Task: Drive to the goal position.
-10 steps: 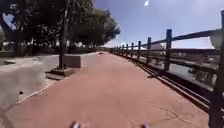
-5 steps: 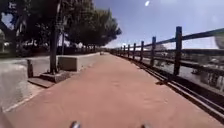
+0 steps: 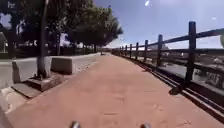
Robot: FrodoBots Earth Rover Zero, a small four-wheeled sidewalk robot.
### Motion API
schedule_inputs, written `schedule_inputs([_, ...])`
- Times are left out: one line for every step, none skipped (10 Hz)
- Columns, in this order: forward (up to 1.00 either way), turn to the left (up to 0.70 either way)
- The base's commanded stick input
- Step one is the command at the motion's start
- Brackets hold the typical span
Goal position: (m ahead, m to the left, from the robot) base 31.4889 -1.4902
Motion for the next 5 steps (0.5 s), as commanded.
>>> schedule_inputs([1.00, -0.01])
schedule_inputs([1.00, 0.00])
schedule_inputs([1.00, 0.00])
schedule_inputs([1.00, 0.00])
schedule_inputs([1.00, 0.00])
